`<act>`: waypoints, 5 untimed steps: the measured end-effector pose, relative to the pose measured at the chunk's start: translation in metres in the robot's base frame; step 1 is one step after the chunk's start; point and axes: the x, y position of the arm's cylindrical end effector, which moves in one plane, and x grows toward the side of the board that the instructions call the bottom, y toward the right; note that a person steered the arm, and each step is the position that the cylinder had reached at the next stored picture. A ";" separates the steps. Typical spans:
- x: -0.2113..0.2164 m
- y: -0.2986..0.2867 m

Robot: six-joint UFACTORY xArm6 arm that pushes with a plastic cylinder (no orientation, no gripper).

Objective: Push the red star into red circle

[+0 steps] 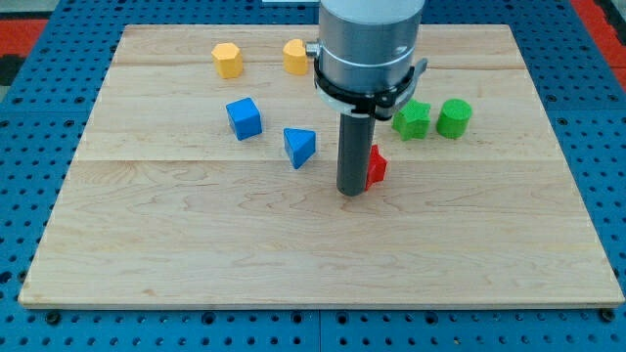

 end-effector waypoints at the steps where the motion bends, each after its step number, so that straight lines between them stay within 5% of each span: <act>1: 0.000 0.016; 3: -0.018 0.038; 5: -0.104 0.003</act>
